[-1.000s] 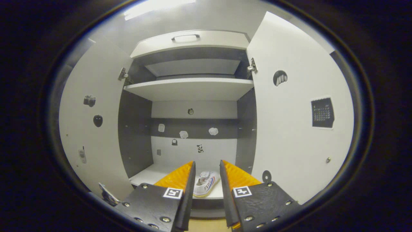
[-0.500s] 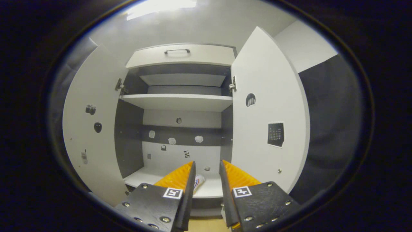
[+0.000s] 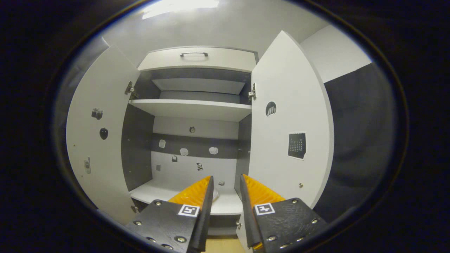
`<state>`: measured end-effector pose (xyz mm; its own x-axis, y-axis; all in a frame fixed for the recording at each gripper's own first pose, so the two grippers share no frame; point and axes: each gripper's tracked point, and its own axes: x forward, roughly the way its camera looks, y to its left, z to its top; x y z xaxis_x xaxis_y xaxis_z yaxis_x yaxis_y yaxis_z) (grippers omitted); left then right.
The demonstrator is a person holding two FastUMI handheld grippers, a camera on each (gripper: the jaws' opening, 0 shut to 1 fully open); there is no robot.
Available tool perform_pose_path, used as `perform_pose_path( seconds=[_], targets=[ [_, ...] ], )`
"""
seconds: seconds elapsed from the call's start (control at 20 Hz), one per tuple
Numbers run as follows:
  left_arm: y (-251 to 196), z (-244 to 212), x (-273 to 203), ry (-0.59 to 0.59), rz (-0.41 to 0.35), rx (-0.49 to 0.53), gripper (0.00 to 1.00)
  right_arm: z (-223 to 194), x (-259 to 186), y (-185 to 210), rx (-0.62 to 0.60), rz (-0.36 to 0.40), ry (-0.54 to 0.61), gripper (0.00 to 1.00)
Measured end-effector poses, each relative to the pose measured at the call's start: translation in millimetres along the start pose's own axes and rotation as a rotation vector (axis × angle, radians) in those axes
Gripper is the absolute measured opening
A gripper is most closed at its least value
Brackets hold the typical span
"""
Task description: Grab one shoe with the right hand and put it into the shoe cabinet, grab the other shoe with the left hand and put it into the shoe cabinet; then close the right door with the right hand and the left door with the left hand.
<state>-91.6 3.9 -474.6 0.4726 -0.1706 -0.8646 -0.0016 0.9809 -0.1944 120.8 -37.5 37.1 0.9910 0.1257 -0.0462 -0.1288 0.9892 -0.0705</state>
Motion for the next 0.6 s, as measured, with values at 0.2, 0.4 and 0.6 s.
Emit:
perform_pose_path(
  seconds=[0.2,0.4,0.6],
  targets=[
    [6.1,-1.7,-2.6,0.017,0.040,0.032,0.19,-2.7,1.1,1.5,-0.008,-0.004,0.004,0.43],
    [3.0,7.6,-11.7,0.006,0.052,0.058,0.01,-0.7,-1.4,-0.9,-0.006,-0.014,-0.001,0.43],
    [-18.7,54.8,-36.4,-0.096,0.009,0.052,0.01,1.9,-6.7,-5.7,-0.010,-0.029,-0.005,0.42]
  ],
)
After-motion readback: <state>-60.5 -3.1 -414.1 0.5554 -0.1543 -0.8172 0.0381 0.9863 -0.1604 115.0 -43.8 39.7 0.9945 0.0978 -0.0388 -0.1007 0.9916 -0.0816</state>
